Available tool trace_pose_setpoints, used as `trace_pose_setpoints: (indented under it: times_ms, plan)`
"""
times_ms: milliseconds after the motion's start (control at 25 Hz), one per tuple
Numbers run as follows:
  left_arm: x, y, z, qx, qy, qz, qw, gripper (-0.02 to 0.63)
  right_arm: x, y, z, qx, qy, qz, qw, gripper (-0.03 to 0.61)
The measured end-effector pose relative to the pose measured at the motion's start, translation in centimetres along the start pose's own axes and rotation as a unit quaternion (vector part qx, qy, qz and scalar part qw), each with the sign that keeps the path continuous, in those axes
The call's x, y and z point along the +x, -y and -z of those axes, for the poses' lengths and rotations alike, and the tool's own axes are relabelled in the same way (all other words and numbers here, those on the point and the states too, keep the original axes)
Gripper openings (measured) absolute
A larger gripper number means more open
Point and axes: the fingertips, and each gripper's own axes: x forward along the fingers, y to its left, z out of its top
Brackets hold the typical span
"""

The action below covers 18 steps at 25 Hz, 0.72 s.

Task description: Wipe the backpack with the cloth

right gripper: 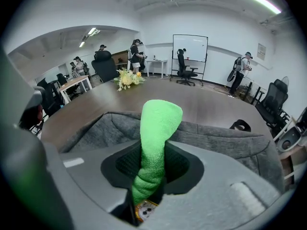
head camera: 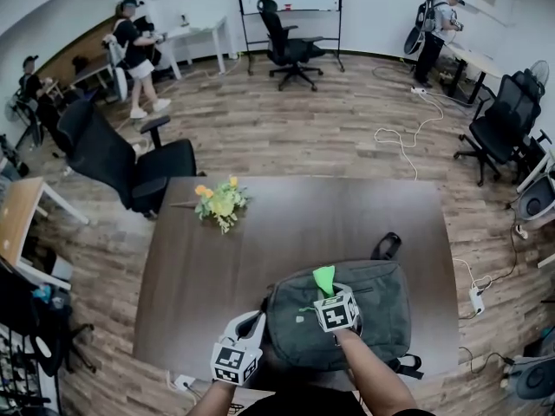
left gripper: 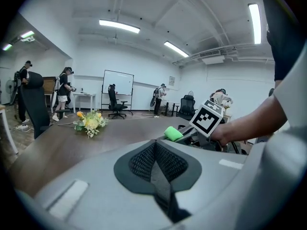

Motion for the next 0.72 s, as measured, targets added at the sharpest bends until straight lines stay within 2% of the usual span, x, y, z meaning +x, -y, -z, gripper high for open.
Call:
trace_pose_setpoints:
  times_ms: [480,720]
  plan:
    - [1.2,1.1,0.3,0.006,-0.007,0.017,0.9998,0.02,-1.1,4.9,1.3,0.0,-0.014,0.051,0.999,0.107]
    - [1.8,2.0,0.3,0.008,-0.007,0.026,0.9996,0.02,-2.3,7.5,1.5,-0.016,-0.013,0.078,0.997,0.107]
